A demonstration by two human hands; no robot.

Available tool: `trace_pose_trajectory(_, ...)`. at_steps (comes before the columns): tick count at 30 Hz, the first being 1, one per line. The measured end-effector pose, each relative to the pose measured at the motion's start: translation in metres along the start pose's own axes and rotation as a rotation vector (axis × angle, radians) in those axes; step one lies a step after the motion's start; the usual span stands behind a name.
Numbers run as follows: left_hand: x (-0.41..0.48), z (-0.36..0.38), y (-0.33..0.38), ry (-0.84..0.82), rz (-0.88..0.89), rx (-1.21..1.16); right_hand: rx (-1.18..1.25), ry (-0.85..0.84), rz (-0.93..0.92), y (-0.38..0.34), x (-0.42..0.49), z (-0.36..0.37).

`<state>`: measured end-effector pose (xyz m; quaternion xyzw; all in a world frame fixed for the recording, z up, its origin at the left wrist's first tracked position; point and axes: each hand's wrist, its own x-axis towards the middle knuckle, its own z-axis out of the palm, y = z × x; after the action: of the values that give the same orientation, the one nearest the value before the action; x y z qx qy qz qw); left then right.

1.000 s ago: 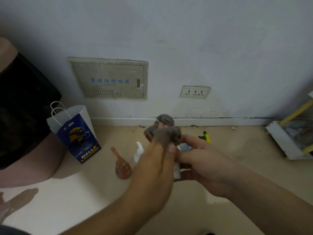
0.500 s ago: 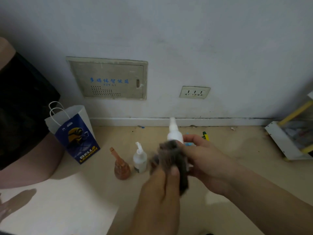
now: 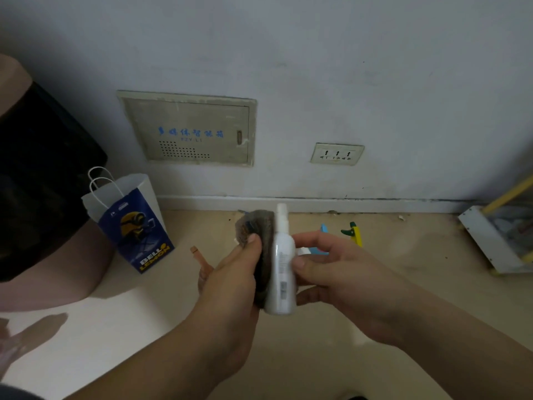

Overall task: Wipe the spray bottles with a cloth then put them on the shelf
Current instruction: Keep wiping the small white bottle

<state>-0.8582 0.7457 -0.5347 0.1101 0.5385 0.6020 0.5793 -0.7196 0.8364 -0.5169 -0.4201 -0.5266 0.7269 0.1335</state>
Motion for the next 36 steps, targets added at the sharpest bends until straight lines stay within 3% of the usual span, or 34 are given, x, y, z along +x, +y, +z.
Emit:
trace_pose_trajectory(5,-0.005,0.004,0.002,-0.085,0.04,0.109,0.084,-0.009,-0.014,0.006,0.0,0.008)
trace_pose_trajectory(10,0.008,0.0,0.016,-0.081,0.138,0.393,0.122,-0.021,-0.023,0.008,-0.003,0.017)
trace_pose_trajectory(16,-0.027,0.01,-0.024,-0.081,0.478,0.665,0.125,0.121,0.072,0.004,0.001,0.003)
trace_pose_trajectory(22,-0.003,-0.004,-0.005,-0.132,0.349,0.501,0.136,0.046,0.108,0.006,-0.003,0.012)
trace_pose_trajectory(25,-0.029,0.007,-0.021,-0.112,0.585,0.773,0.091,0.123,0.109,-0.002,0.003,0.007)
trace_pose_trajectory(27,-0.036,0.012,-0.024,-0.103,0.647,0.83,0.074,0.162,0.117,-0.004,0.003,0.004)
trace_pose_trajectory(32,0.003,-0.001,0.001,-0.039,0.482,0.642,0.077,0.041,0.09,0.003,-0.002,0.019)
trace_pose_trajectory(36,-0.033,0.011,-0.036,-0.084,0.721,0.997,0.152,0.204,0.158,0.005,0.009,0.004)
